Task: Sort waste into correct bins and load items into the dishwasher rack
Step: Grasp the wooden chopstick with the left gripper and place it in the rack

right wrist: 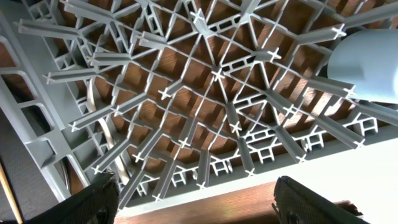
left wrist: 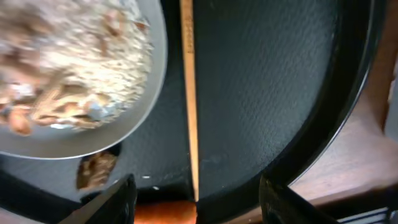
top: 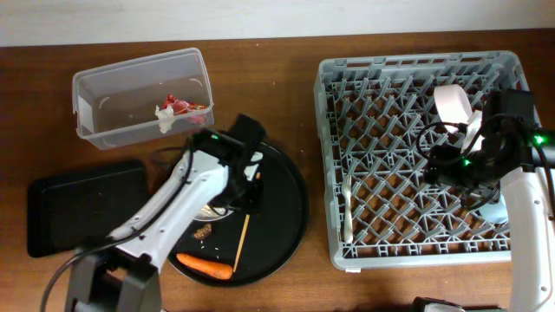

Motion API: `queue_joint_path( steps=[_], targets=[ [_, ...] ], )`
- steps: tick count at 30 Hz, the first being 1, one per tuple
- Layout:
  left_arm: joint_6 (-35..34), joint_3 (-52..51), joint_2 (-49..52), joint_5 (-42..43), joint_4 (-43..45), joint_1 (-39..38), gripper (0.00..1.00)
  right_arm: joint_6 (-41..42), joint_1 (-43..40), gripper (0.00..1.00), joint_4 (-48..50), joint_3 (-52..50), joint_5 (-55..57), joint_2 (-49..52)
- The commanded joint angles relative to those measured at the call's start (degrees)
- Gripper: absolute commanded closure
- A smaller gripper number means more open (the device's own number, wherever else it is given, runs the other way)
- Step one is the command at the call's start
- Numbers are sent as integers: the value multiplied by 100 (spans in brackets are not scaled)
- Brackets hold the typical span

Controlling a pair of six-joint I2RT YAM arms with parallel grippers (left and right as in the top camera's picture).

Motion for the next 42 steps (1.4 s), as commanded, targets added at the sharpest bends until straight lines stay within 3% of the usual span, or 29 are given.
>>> queue_joint_path(
  steps=[1,9,13,18,20,22,23,27,33,38,40,42],
  targets=[
    [-369,-426,125,2,439,-273,38,-59,-39,18,4,66,-44,-7],
    [-678,-1495,131,258,1475,-284,38,-59,-39,18,20,66,-42,-7],
    [-678,-1945,131,256,2205,-284,44,-59,-39,17,17,66,-44,-7],
    [-678,-2118,442,256,2400,-284,44,-59,-39,18,17,66,-44,-7],
    [-678,-2118,501,256,2400,-284,59,-59,-39,18,17,66,-44,-7],
    [-675,-2116,498,256,2398,-284,83,-59,-39,18,15,66,-44,-7],
    [-675,-2116,498,254,2400,-284,90,-57,-39,18,15,66,-46,-7],
    [-675,-2116,498,190,2400,-282,100,-59,-39,18,-4,66,-52,-7],
    [-649,-1294,492,214,1552,-280,100,-59,-39,18,-2,66,-131,-7],
    [-610,76,492,1425,1126,-278,100,-61,-39,18,-4,66,-129,-7],
    [-610,376,492,2186,1176,-280,100,-61,-39,18,-2,66,-127,-7],
    [-616,516,492,3480,1606,-284,100,-61,-39,18,-2,66,-127,-7]
  ],
)
